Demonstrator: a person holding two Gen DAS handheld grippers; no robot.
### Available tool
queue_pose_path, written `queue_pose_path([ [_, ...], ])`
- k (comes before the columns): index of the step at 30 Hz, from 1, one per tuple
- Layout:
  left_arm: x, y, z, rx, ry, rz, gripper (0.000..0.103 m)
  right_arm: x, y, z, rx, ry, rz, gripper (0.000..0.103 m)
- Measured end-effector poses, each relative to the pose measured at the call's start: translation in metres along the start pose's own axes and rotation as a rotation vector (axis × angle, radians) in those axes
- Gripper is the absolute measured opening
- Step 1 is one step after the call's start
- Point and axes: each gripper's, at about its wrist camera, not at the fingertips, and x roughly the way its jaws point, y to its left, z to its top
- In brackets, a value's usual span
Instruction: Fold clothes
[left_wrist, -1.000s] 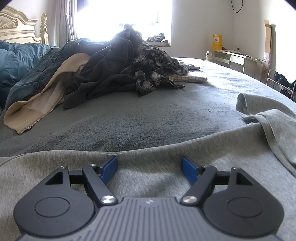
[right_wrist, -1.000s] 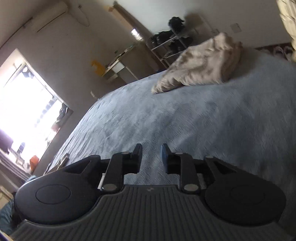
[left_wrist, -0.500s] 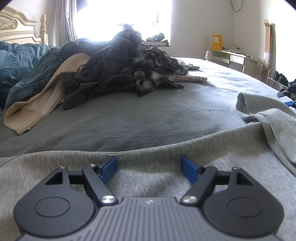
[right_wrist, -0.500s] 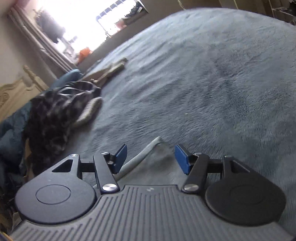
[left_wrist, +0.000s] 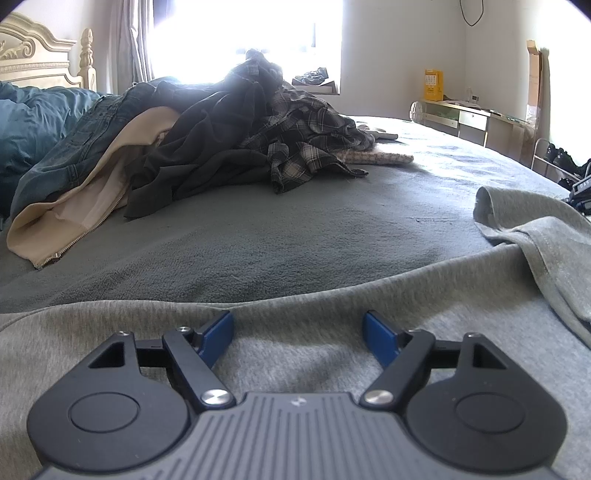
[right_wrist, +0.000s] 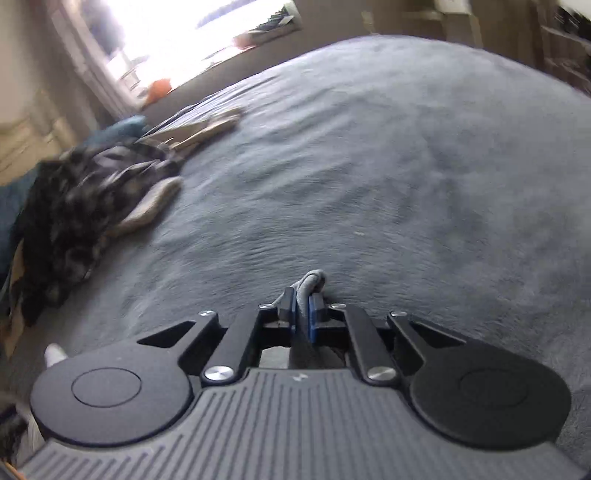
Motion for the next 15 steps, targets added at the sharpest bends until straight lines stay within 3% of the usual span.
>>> queue_pose_path([
  [3,0.000,0.001,0.000,-0.002,0.001,-0.002,0.079,-0.019,0.004,0.001,0.010,-0.055,-0.068,0.018],
  [6,0.000,0.001,0.000,-0.006,0.001,-0.004,0.079,-0.060,0.027,0.002,-0.057,-0.121,-0.111,0.020],
  [8,0.001,0.001,0.000,-0.006,0.001,-0.005,0.079,-0.092,0.057,-0.006,-0.135,-0.127,-0.058,0.021],
  [10,0.001,0.001,0.000,-0.007,0.001,-0.005,0.079,-0.121,0.099,-0.027,-0.238,-0.099,0.030,0.032],
  [12,0.001,0.001,0.000,-0.005,0.001,-0.004,0.079,-0.143,0.145,-0.060,-0.370,-0.053,0.134,0.041],
  [15,0.001,0.001,0.000,-0.004,0.002,-0.003,0.080,-0.159,0.206,-0.122,-0.558,-0.002,0.251,0.042],
])
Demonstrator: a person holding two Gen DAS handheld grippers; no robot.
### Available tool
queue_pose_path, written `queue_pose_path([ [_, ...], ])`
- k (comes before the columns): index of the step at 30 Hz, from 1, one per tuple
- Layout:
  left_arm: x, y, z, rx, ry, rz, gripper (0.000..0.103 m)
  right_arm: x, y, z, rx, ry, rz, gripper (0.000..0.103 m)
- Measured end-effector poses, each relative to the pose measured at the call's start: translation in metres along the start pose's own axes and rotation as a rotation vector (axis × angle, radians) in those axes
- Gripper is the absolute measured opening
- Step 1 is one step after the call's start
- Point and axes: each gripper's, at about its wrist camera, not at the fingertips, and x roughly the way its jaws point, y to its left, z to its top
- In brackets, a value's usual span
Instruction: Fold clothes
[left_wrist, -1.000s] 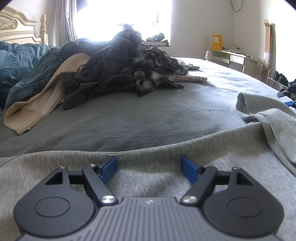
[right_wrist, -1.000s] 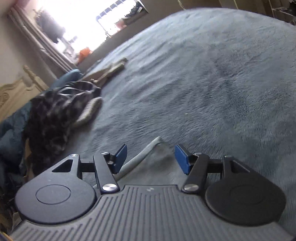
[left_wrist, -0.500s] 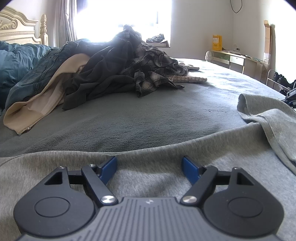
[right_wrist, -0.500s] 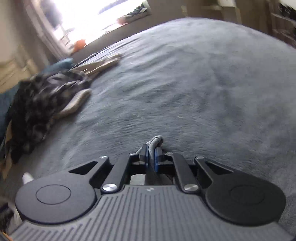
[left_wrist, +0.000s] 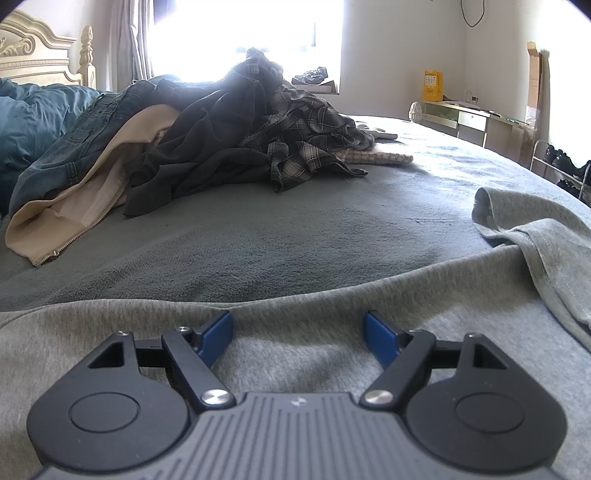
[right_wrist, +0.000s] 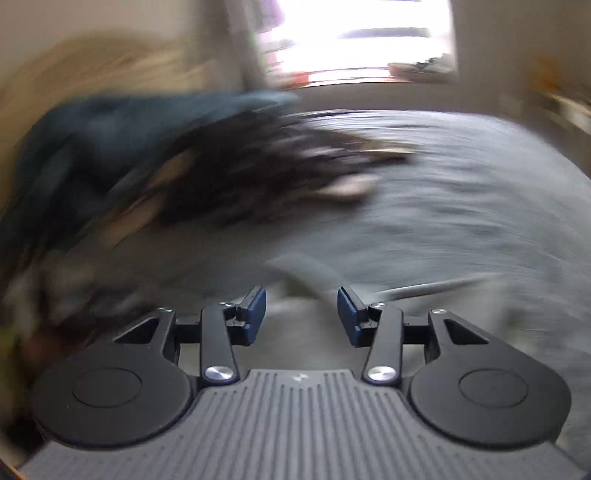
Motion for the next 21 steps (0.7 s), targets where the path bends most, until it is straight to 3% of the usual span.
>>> queue_pose_path([
  [4,0.000,0.000,0.000,0.000,0.000,0.000,0.080,0.027,0.070,-0.034,-0.145,0.117,0.110,0.042],
  [9,0.000,0.000,0.000,0.000,0.000,0.000,0.080,0.061,0.103,-0.060,-0.325,0.226,0.048,0.042],
  [11,0.000,0.000,0.000,0.000,0.000,0.001,0.080,0.067,0.103,-0.064,-0.342,0.242,0.018,0.040],
  [12,0.000,0.000,0.000,0.001,0.000,0.001,0.080,0.068,0.100,-0.065,-0.331,0.242,0.011,0.033],
  [13,0.000,0.000,0.000,0.001,-0.001,0.002,0.080,0.068,0.097,-0.064,-0.307,0.236,0.008,0.019],
  [15,0.000,0.000,0.000,0.002,-0.001,0.003,0.080,0.063,0.085,-0.059,-0.250,0.207,-0.003,0.005],
  [18,0.000,0.000,0.000,0.003,0.000,0.003,0.080,0.036,0.057,-0.045,-0.182,0.090,-0.088,0.004],
  [21,0.000,-0.001,-0.001,0.004,-0.001,0.005,0.080,-0.008,0.003,-0.032,-0.040,-0.038,-0.189,0.004],
])
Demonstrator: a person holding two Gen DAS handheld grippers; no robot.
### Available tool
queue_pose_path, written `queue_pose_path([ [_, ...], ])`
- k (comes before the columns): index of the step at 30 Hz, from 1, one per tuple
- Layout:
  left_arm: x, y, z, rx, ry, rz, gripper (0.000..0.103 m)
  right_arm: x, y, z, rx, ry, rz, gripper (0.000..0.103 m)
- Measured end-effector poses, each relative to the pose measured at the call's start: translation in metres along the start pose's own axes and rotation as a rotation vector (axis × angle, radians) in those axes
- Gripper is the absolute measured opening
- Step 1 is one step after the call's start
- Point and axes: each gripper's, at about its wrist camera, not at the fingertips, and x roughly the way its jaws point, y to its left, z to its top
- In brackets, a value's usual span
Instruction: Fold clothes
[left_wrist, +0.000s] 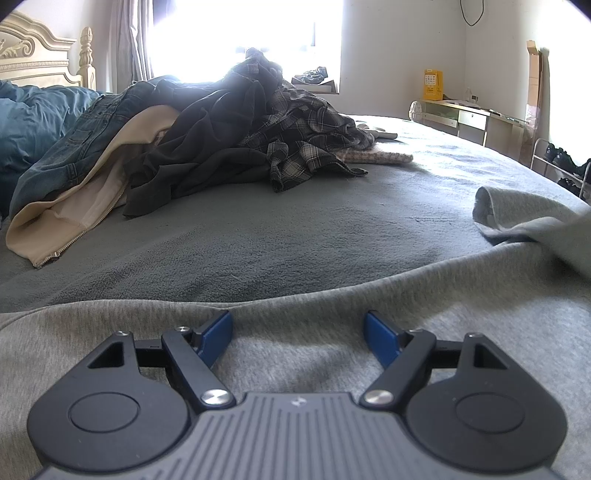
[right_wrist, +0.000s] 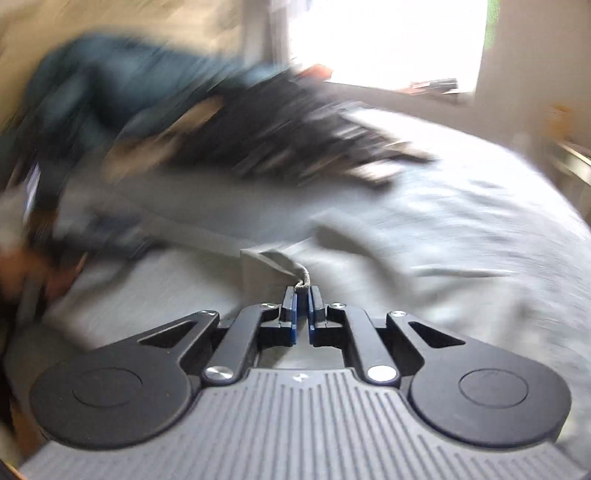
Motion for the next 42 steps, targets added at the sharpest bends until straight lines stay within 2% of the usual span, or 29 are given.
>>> queue_pose_path([
  [3,0.000,-0.001,0.000,0.002,-0.001,0.002,0.080,-0.031,-0.071,-0.006,0.198,-0.093,-0.113,0.004],
  [6,0.000,-0.001,0.000,0.003,0.000,0.003,0.080,-0.050,-0.129,-0.032,0.365,-0.144,-0.224,0.004],
  [10,0.000,-0.001,0.000,0.002,0.000,0.002,0.080,-0.041,-0.186,-0.086,0.576,-0.107,-0.316,0.005],
  [14,-0.001,-0.001,0.000,0.002,0.000,0.002,0.080,-0.030,-0.222,-0.130,0.790,-0.052,-0.397,0.008],
  [16,-0.001,-0.001,0.000,0.002,0.000,0.002,0.080,-0.044,-0.233,-0.140,0.867,-0.080,-0.434,0.008],
  [18,0.000,0.000,0.000,0.002,0.000,0.002,0.080,-0.056,-0.235,-0.139,0.887,-0.106,-0.476,0.009],
  [20,0.000,0.000,0.000,0.002,-0.001,0.002,0.080,-0.059,-0.228,-0.124,0.829,-0.109,-0.494,0.009],
  [22,0.000,0.000,0.000,0.002,-0.001,0.002,0.080,-0.052,-0.214,-0.100,0.728,-0.103,-0.464,0.010],
  [23,0.000,0.000,0.000,0.002,-0.001,0.002,0.080,-0.045,-0.206,-0.085,0.674,-0.100,-0.428,0.010],
  [25,0.000,0.000,0.000,0.000,-0.002,0.000,0.080,-0.029,-0.193,-0.058,0.594,-0.096,-0.356,0.029],
  [26,0.000,0.000,0.000,-0.001,-0.003,-0.001,0.080,-0.018,-0.189,-0.046,0.567,-0.092,-0.328,0.032],
  [30,0.000,0.000,-0.001,-0.005,-0.004,-0.004,0.080,0.030,-0.175,-0.003,0.468,-0.030,-0.169,0.034],
  [33,0.000,0.001,0.000,-0.005,-0.005,-0.004,0.080,0.070,-0.141,0.018,0.370,0.061,-0.019,0.034],
  [38,0.000,0.001,0.000,-0.008,-0.004,-0.007,0.080,0.110,-0.042,0.042,-0.162,0.143,0.104,0.034],
  [42,-0.003,0.001,0.005,-0.010,0.009,-0.001,0.080,0.121,0.001,0.052,-0.398,0.164,0.233,0.034],
])
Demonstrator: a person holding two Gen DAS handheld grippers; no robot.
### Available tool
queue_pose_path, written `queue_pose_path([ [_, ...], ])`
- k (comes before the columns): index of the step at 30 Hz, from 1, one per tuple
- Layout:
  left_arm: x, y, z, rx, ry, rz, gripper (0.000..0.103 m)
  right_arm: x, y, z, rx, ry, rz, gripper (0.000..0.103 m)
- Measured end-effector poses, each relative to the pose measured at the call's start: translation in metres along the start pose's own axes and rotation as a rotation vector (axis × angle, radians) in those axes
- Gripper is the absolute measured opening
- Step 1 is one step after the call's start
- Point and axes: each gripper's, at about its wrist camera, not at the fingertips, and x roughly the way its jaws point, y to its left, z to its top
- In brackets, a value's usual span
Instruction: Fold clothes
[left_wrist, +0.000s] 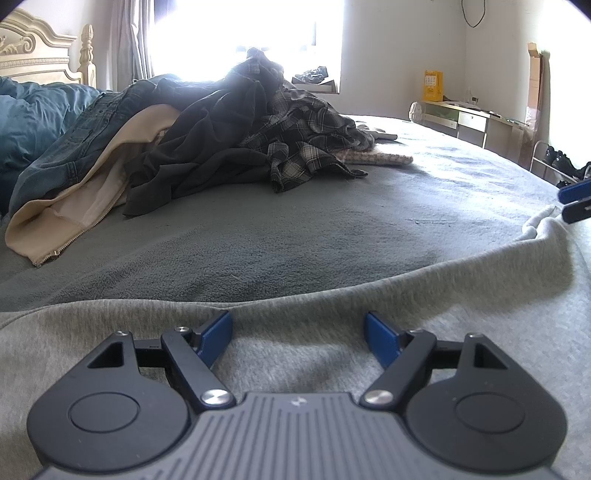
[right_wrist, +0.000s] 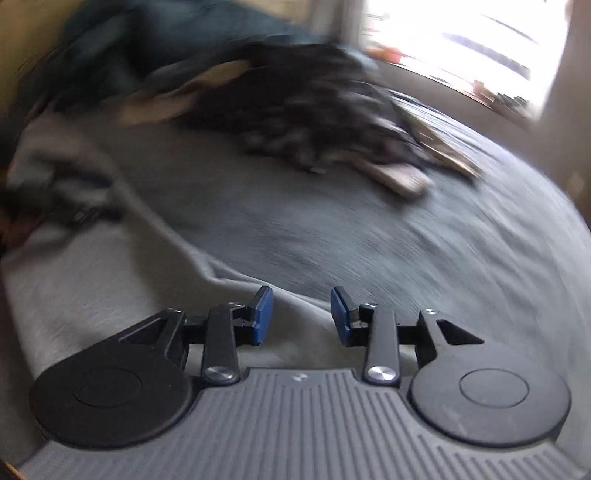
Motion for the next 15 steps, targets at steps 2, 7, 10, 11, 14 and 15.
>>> queue_pose_path([
  [2,-0.006,-0.002,0.003,0.008,-0.006,0.021,0.080,0.006,0.007,0.009,-0.062,0.016,0.056,0.034],
  [7,-0.023,-0.024,0.016,0.075,-0.040,-0.026,0.080,0.030,0.016,0.011,-0.177,0.123,0.092,0.032],
  [10,-0.024,-0.051,0.032,0.152,-0.046,-0.120,0.080,0.038,0.020,0.005,-0.224,0.151,0.068,0.030],
  [11,-0.021,-0.063,0.037,0.182,-0.038,-0.159,0.080,0.040,0.020,0.003,-0.228,0.153,0.056,0.028],
  [14,-0.004,-0.095,0.052,0.264,0.001,-0.259,0.080,0.044,0.023,-0.003,-0.224,0.149,0.022,0.013],
  [15,0.003,-0.106,0.055,0.290,0.016,-0.277,0.080,0.044,0.025,-0.005,-0.229,0.141,0.005,0.012],
])
